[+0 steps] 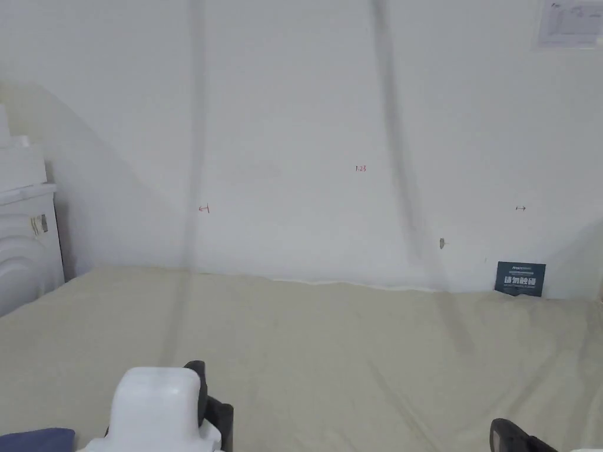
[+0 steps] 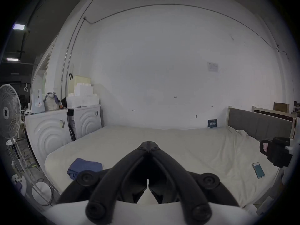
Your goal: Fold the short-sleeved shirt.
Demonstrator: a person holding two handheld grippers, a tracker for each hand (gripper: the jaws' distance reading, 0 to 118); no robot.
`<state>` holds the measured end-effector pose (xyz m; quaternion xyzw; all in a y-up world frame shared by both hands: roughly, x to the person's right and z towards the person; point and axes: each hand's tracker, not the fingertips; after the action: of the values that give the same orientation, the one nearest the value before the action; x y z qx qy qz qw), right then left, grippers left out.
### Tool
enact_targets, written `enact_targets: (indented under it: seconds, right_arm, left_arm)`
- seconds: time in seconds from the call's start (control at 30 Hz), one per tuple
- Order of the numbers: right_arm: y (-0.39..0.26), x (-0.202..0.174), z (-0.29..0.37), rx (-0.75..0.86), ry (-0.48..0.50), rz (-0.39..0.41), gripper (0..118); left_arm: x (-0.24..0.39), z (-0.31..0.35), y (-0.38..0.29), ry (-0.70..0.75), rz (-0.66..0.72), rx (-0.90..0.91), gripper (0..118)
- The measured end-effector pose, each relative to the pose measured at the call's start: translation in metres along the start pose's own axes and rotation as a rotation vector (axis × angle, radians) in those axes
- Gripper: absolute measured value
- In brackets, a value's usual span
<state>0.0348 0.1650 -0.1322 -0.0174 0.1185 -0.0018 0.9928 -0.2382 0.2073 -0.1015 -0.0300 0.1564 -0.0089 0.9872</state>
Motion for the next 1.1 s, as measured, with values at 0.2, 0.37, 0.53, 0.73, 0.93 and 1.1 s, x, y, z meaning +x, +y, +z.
enact_targets:
  seconds: [0.2, 0.37, 0.53, 0.73, 0.93, 1.1]
  right_arm:
    - [0.001, 0.001, 0.022, 0.019, -0.029, -0.009, 1]
    - [0.001, 0.003, 0.036, 0.025, -0.019, -0.053, 78]
    - [0.002, 0.0, 0.051, 0.062, -0.028, -0.014, 111]
    - [0.007, 0.001, 0.061, 0.083, -0.054, -0.011, 118]
    - [0.016, 0.012, 0.064, 0.09, -0.085, -0.014, 118]
    - [0.019, 0.018, 0.067, 0.086, -0.098, -0.011, 118]
  left_arm:
    - [0.017, 0.031, -0.003, -0.065, -0.03, 0.019, 2]
    - [0.024, 0.043, -0.008, -0.146, 0.002, -0.043, 118]
    - [0.029, 0.061, -0.002, -0.201, 0.056, -0.02, 118]
    - [0.041, 0.079, 0.005, -0.049, 0.017, 0.024, 118]
    - [0.037, 0.084, 0.004, -0.025, -0.007, 0.0, 118]
    - [0.028, 0.084, 0.006, -0.005, 0.044, -0.066, 118]
